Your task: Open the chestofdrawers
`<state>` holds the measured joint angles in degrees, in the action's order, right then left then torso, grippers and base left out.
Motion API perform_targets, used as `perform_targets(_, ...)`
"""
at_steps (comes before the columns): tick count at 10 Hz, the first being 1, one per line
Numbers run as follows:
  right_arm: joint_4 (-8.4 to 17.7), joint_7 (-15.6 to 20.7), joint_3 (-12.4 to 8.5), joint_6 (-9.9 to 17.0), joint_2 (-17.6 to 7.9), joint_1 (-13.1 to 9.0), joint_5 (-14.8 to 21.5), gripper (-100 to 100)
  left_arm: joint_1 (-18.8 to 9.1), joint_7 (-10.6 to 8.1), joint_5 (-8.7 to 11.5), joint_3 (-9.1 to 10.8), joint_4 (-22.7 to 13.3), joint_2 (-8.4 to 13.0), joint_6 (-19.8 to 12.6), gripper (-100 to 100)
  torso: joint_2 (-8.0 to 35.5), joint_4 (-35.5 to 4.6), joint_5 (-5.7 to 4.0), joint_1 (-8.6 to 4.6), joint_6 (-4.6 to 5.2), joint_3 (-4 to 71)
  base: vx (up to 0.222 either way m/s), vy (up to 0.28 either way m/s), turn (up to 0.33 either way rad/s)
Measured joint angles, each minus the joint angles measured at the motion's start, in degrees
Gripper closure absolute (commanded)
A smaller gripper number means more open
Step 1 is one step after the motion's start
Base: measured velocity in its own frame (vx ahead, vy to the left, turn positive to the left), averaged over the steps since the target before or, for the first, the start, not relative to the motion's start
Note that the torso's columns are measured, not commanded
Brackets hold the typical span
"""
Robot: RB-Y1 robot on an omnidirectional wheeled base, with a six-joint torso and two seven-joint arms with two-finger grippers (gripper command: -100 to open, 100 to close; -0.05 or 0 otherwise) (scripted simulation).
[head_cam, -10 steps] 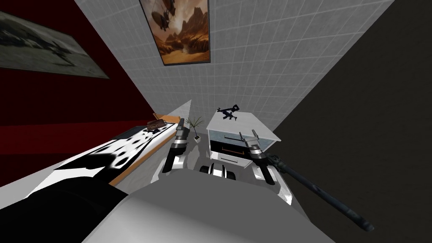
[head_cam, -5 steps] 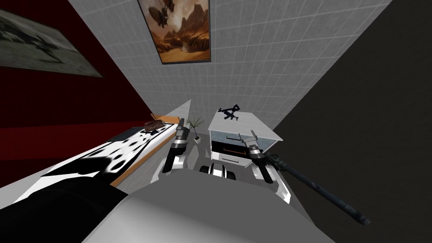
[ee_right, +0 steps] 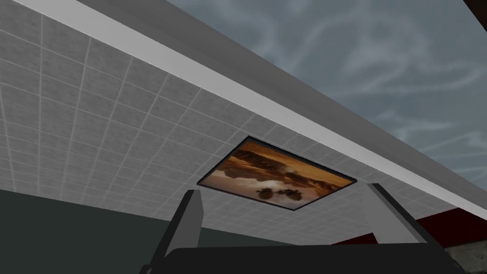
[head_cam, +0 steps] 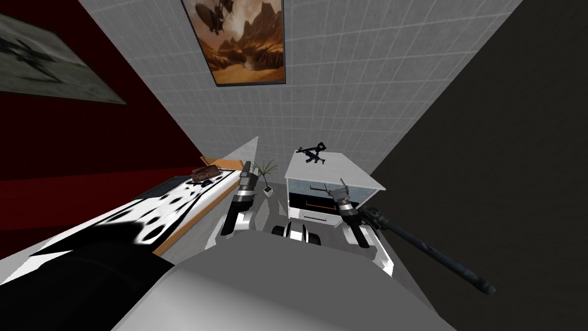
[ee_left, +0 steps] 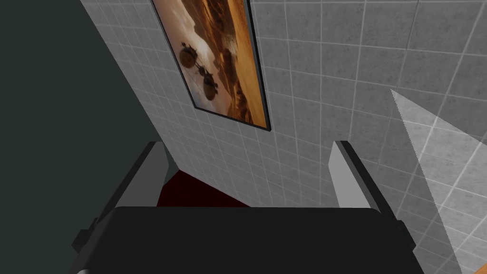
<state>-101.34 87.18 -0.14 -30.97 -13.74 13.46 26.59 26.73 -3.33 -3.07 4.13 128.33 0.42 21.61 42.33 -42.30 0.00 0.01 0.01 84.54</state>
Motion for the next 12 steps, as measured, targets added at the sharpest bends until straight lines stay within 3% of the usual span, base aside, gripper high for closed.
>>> perform_targets(12, 7.88, 18.10, -2.09, 0.09, 1.53, -1.14, 8.40, -100, 0.00, 0.00, 0.00, 0.00, 0.00, 0.00, 0.00, 0, -0.41, 0.43, -0.17, -0.03, -0.11, 0.20, 0.007, 0.067, -0.064)
